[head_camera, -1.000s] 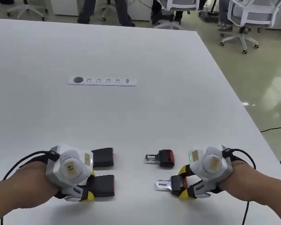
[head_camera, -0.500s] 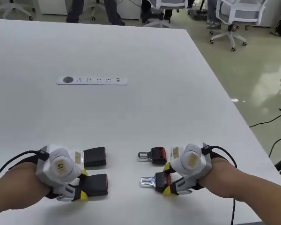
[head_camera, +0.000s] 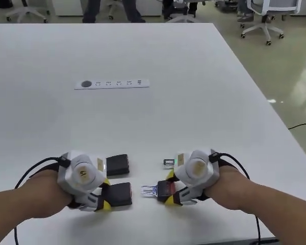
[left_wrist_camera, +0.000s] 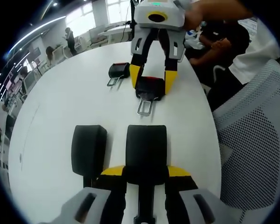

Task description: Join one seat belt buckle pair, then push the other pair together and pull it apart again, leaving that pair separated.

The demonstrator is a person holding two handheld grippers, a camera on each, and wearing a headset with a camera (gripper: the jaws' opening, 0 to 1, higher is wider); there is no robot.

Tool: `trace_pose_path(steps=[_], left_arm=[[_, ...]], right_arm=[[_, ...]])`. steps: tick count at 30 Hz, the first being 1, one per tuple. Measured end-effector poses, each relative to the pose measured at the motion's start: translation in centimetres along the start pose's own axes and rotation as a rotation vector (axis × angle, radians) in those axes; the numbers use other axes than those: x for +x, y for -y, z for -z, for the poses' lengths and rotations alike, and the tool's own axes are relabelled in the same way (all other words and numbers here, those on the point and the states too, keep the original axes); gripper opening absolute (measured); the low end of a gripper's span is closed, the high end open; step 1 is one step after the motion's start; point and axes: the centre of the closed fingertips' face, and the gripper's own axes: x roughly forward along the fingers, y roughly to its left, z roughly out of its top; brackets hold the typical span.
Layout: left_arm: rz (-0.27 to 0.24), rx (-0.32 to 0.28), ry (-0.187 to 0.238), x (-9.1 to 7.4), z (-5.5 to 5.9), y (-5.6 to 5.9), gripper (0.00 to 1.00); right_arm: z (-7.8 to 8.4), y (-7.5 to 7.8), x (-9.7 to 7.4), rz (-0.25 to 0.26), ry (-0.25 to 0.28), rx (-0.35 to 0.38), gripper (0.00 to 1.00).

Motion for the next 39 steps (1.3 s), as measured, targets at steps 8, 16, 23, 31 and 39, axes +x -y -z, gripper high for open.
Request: trace_pose_path(steps=[8, 16, 23, 31, 39], left_arm=[[0.004, 0.001, -0.01, 0.2, 0.2, -0.1, 0.32], [0.006, -0.006, -0.014, 0.1, 0.1, 0.0, 0.32], [0.017, 0.011, -0.029, 0.0, -0.2, 0.1, 0.32], [0.042, 0.028, -0.034, 0.2, -0.1, -0.1, 0.32], [0.04, 0.024, -0.03, 0.2, -0.1, -0.2, 0.31]], right_arm=[[-1.7, -0.4, 1.0, -0.005, 0.024, -0.021, 0.32], [-2.2, -0.8, 1.2, 0.0, 0.008, -0.077, 0.32], [-2.4, -0.8, 1.6, -0.008, 0.045, -0.048, 0.32], [-2.5, -0.6, 2.0, -0.038, 0.058, -0.068, 0.32], [-3.0, -0.3, 2.2, -0.048, 0.054, -0.075, 0.31]])
